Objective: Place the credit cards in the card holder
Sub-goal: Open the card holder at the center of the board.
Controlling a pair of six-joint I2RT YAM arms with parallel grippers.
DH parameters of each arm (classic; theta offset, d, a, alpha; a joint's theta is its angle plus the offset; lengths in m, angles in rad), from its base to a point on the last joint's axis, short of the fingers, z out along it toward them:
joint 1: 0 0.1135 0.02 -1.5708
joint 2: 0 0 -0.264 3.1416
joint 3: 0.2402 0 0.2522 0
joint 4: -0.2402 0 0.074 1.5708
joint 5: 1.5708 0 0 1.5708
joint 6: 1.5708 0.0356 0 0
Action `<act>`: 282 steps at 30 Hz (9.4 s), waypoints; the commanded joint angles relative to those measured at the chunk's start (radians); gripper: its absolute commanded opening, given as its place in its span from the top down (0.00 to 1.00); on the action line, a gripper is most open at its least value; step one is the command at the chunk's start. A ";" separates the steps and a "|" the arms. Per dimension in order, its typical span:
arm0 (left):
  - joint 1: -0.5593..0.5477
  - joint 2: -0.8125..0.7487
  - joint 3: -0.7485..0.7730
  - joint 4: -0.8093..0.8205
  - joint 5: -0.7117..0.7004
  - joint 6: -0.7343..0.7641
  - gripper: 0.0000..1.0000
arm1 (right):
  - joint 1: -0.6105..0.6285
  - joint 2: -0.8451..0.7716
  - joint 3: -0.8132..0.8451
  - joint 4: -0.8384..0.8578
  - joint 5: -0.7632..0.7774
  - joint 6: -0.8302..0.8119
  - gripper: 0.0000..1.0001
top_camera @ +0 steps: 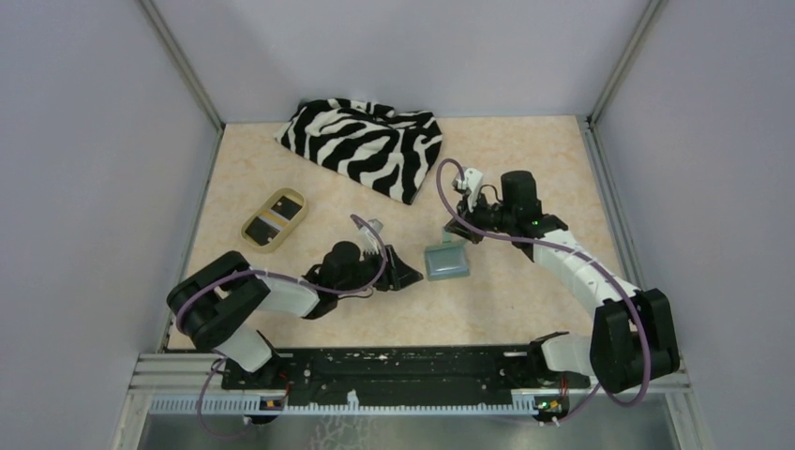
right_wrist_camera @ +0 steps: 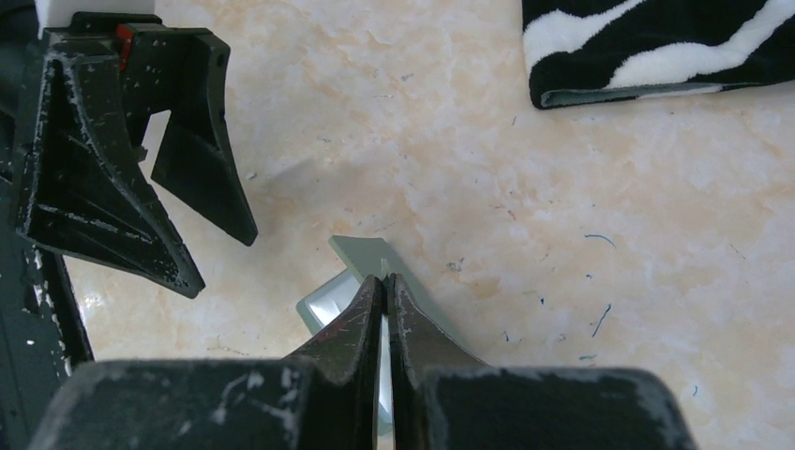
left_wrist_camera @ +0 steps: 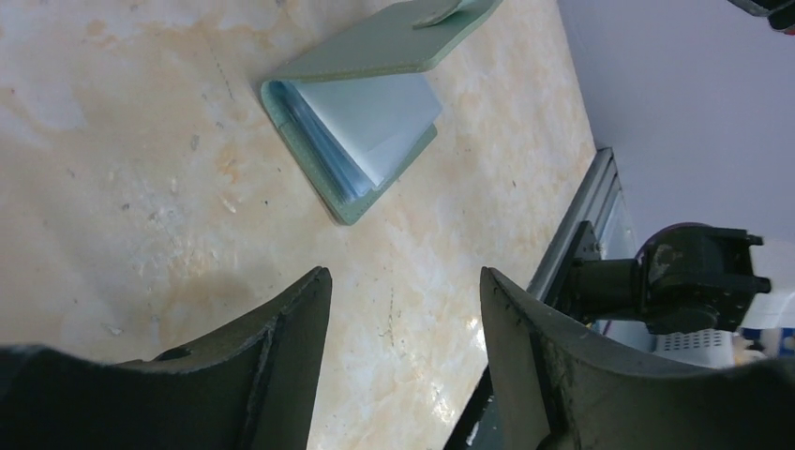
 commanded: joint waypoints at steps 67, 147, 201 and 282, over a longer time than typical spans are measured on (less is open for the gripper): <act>0.001 -0.098 -0.046 -0.007 0.043 0.174 0.53 | 0.030 0.101 0.022 -0.052 0.039 -0.218 1.00; 0.162 0.344 0.224 0.028 -0.013 -0.118 0.36 | -0.159 0.348 0.149 -0.013 0.415 0.372 1.00; 0.202 0.107 0.108 0.076 0.056 0.058 0.48 | -0.050 0.301 0.147 0.056 0.148 0.300 1.00; 0.292 0.173 0.020 0.187 0.619 -0.046 1.00 | -0.091 -0.085 0.077 0.002 -0.288 0.047 0.37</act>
